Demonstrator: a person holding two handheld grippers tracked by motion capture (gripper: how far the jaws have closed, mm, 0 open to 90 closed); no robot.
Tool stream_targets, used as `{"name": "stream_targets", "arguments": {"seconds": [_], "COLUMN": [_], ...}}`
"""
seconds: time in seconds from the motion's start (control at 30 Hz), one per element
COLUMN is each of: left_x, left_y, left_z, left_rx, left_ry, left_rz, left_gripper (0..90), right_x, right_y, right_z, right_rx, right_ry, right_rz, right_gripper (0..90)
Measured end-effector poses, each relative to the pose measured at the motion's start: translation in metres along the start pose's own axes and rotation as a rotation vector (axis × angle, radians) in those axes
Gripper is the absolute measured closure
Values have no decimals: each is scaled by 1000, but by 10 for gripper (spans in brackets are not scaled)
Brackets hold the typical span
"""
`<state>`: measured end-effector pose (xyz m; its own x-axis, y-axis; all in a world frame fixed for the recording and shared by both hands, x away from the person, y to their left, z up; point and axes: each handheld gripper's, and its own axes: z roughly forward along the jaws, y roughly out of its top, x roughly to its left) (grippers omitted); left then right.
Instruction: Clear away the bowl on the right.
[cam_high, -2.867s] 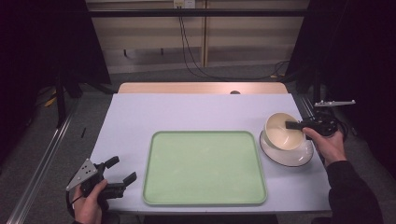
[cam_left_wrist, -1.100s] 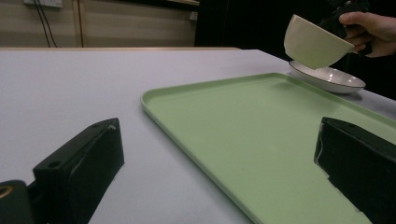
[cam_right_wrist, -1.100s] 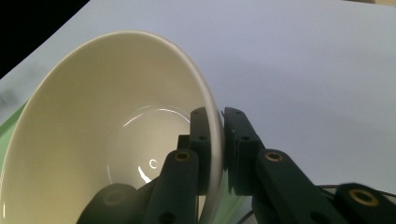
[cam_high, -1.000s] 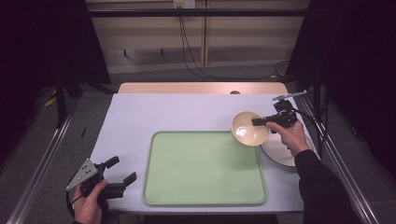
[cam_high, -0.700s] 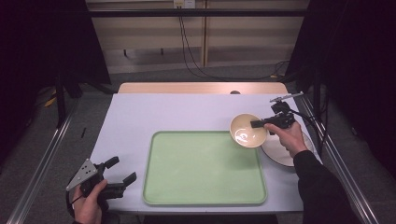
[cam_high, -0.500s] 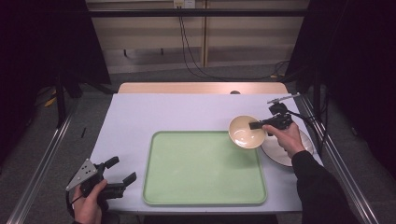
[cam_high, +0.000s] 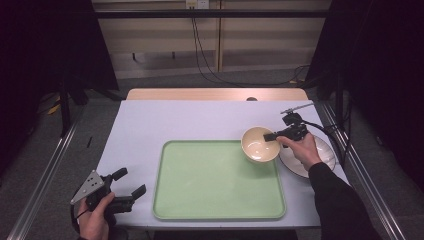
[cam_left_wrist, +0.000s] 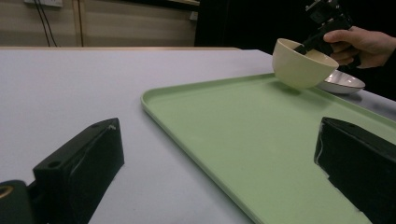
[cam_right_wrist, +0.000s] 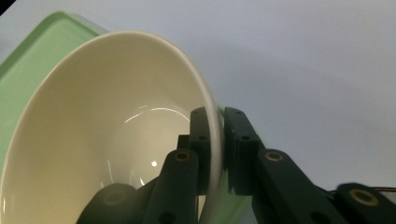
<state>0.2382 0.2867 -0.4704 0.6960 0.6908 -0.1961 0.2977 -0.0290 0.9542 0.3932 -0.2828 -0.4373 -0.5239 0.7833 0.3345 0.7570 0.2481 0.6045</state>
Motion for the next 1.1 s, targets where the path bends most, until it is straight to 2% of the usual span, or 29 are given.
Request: {"name": "stream_targets", "arguments": {"seconds": [0.13, 0.23, 0.3, 0.5, 0.73, 1.0, 1.03, 1.1], "left_x": [0, 0, 0, 1, 0, 0, 0, 0], "left_y": [0, 0, 0, 0, 0, 0, 0, 0], "left_z": [0, 0, 0, -1, 0, 0, 0, -1], "left_rx": [1, 3, 3, 8, 4, 5, 5, 9], "left_ry": [1, 0, 1, -3, -2, -2, -2, -5], "left_rz": [0, 1, 1, 7, 2, 3, 2, 8], "left_gripper": [14, 15, 14, 14, 14, 14, 14, 14], "right_x": [0, 0, -1, -1, -6, -4, -5, -3], "right_y": [-1, 0, 0, -1, -4, -6, -6, -7], "right_z": [6, 9, 13, 15, 18, 18, 18, 19], "right_rx": [13, 22, 36, 44, 55, 41, 31, 26], "right_ry": [-12, -2, -16, -11, -23, -38, -40, -49], "right_rz": [8, 7, 7, 15, 52, 30, 8, 3], "right_gripper": [829, 828, 829, 830, 835, 836, 836, 836]}}
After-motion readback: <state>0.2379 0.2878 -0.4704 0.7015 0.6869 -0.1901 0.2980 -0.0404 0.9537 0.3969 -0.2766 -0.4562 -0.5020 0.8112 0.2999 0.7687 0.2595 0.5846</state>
